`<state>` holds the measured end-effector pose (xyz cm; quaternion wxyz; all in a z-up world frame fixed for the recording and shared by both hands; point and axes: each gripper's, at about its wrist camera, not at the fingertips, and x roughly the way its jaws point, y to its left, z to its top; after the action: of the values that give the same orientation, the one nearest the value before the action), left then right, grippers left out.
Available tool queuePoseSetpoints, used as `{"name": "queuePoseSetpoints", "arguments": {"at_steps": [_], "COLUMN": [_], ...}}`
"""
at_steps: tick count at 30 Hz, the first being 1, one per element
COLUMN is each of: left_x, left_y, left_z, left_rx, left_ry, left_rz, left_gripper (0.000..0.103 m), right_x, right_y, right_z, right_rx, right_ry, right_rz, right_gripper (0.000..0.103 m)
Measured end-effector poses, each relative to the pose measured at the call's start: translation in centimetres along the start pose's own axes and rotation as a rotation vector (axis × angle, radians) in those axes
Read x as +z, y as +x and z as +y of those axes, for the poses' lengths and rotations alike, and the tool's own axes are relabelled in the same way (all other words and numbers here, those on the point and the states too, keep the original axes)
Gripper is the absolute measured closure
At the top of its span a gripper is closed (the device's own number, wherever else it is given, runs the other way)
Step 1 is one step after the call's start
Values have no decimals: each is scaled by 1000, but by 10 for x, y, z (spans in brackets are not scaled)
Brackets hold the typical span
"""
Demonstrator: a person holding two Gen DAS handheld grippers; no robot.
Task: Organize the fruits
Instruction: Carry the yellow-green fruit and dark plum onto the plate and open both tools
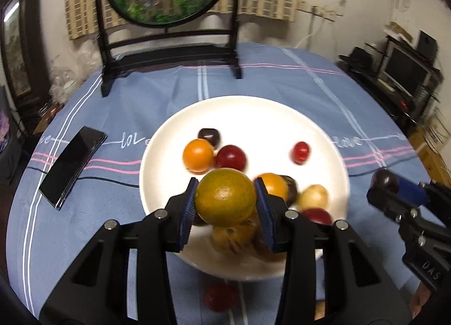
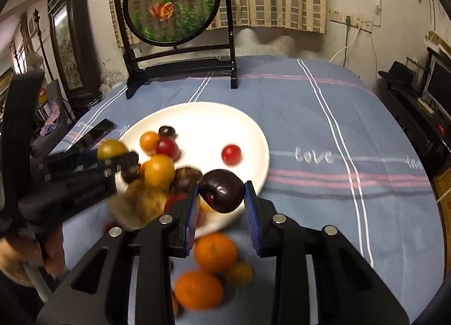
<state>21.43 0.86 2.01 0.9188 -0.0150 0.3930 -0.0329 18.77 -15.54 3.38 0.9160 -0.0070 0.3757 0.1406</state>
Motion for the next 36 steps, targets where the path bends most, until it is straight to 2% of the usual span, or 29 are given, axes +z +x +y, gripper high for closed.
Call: {"name": "queuePoseSetpoints", "arguments": {"at_steps": [5, 10, 13, 14, 17, 21, 32, 34, 35, 36], "left_x": [-4, -5, -5, -5, -5, -5, -5, -5, -5, -5], "left_y": [19, 24, 24, 24, 24, 23, 18, 18, 18, 17], "left_z": [12, 14, 14, 14, 14, 15, 15, 17, 18, 18], "left_rx": [19, 45, 47, 49, 50, 42, 42, 43, 46, 47], "left_ry": [-28, -19, -22, -24, -27, -37, -35, -44, -52, -55], "left_rz": [36, 30, 24, 20, 15, 19, -15, -14, -15, -19], "left_gripper": [62, 62, 62, 62, 62, 62, 60, 53, 44, 42], "right_x": [12, 7, 4, 4, 1, 3, -1, -2, -2, -2], "right_y": [33, 56, 59, 60, 60, 50, 47, 45, 44, 43], "right_z": [6, 0, -3, -4, -6, -6, -10, -11, -11, -12], "right_rx": [0, -8, 2, 8, 4, 5, 31, 28, 27, 28], "right_ry": [19, 51, 65, 67, 76, 78, 107, 108, 110, 112], "right_rz": [21, 45, 21, 21, 30, -4, 4, -4, -8, -10], "right_gripper": [71, 71, 70, 67, 40, 40, 40, 40, 40, 40]}}
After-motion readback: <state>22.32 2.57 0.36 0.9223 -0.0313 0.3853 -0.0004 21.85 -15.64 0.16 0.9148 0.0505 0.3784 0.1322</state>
